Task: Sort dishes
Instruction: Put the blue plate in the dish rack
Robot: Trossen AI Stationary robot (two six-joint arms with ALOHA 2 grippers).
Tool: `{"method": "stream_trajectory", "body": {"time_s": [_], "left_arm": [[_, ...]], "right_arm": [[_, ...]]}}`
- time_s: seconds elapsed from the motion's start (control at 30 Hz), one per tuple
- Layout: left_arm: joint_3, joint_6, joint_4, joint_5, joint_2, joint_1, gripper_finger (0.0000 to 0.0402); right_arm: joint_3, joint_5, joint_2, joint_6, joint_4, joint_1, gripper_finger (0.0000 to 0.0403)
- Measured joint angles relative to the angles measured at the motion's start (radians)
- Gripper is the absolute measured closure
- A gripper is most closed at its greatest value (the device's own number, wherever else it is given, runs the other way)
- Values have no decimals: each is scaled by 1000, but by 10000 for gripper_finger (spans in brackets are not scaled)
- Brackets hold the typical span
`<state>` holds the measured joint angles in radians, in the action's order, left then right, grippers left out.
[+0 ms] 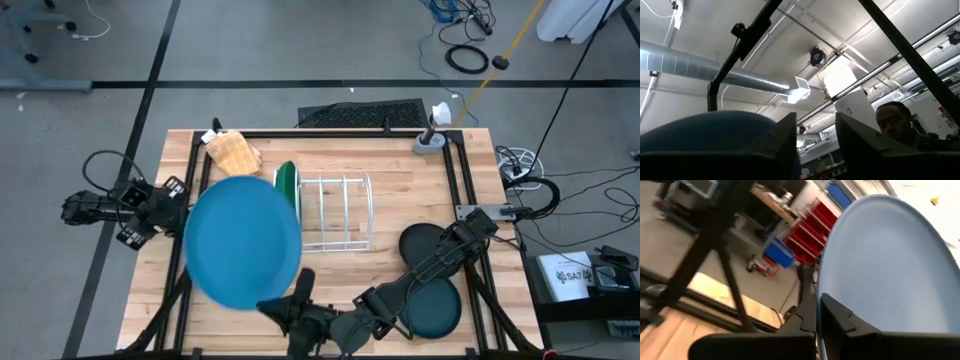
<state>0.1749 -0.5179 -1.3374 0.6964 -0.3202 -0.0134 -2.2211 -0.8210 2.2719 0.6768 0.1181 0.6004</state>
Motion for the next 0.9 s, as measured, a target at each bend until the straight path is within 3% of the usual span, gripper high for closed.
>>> {"method": "stream_trajectory", "body": {"time_s": [0.17,0.37,0.47,0.6,0.77,0.9], "left_arm": [[0,7,51,-1,0,0,253],[0,27,96,-18,0,0,253],[0,28,100,-21,0,0,253],[0,27,102,-20,0,0,253],[0,20,130,-15,0,0,253],[0,0,157,-7,0,0,253]], "right_arm": [[1,18,-9,-36,62,-26,402],[1,239,-9,-154,129,-113,402],[1,265,-12,-193,129,-154,402],[2,386,-29,-243,134,-211,402],[2,435,-67,-288,147,-274,402],[1,547,-90,-347,166,-334,402]]}}
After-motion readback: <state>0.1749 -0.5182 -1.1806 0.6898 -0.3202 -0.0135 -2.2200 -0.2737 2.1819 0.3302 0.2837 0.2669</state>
